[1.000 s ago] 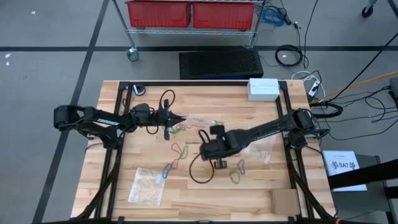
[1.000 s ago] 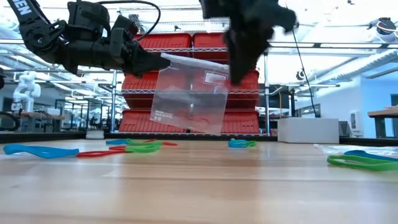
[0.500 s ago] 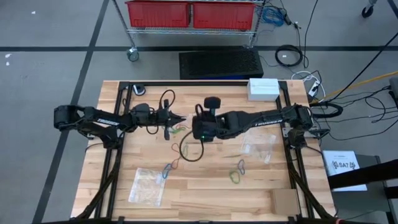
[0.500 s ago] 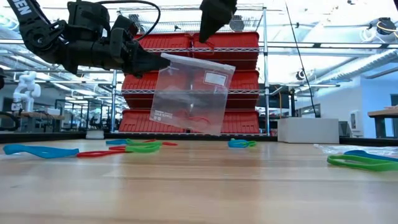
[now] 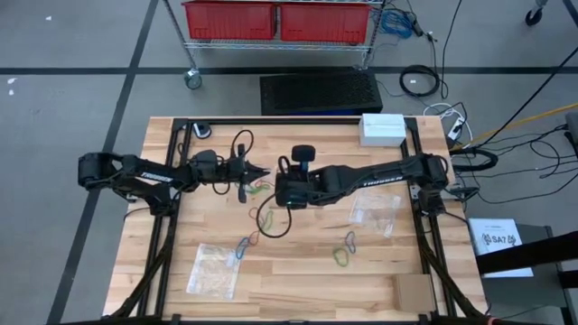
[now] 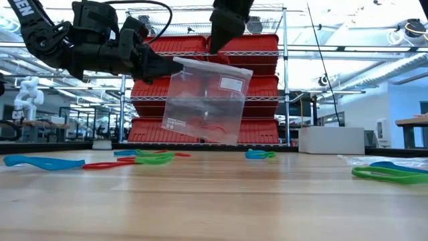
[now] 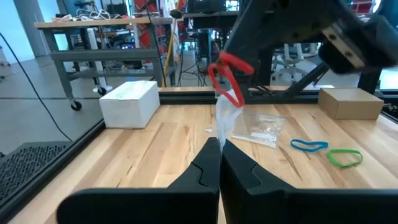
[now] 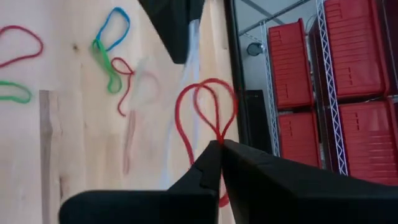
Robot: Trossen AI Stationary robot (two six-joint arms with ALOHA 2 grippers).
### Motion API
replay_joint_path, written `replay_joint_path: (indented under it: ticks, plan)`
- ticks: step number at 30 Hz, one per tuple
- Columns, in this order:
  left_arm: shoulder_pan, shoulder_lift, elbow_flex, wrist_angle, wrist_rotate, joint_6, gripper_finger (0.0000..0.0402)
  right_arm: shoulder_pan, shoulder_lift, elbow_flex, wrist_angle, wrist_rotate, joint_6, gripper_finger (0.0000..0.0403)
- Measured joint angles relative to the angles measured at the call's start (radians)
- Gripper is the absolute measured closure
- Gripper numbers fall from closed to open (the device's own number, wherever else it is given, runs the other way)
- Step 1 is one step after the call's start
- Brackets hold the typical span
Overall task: Sort rubber bands
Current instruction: Put the bottom right red rubber band into the zip bag
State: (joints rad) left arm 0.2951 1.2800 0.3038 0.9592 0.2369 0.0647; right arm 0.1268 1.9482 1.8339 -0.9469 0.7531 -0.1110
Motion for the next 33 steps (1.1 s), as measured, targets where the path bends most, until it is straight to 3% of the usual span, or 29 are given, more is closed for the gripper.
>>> replay_joint_path:
  ticks: [13, 19, 26, 29, 33]
  plan:
    - [0.000, 0.000, 0.000, 0.000, -0.002, -0.001, 0.0401, -0.010, 0.015, 0.000, -0.007, -0.152, 0.047, 0.0403]
    - [0.000, 0.000, 0.000, 0.000, -0.002, -0.003, 0.0401, -0.051, 0.015, 0.000, -0.007, -0.169, 0.063, 0.0403]
    - [0.000, 0.000, 0.000, 0.000, -0.002, -0.003, 0.0401, -0.104, 0.015, 0.000, -0.005, -0.326, 0.074, 0.0402]
    - [0.000, 0.000, 0.000, 0.000, -0.002, -0.002, 0.0401, -0.109, 0.015, 0.000, -0.001, -0.369, 0.074, 0.0388]
    - [0.000, 0.000, 0.000, 0.000, -0.002, 0.000, 0.0401, -0.104, 0.010, 0.000, 0.000, -0.394, 0.065, 0.0335]
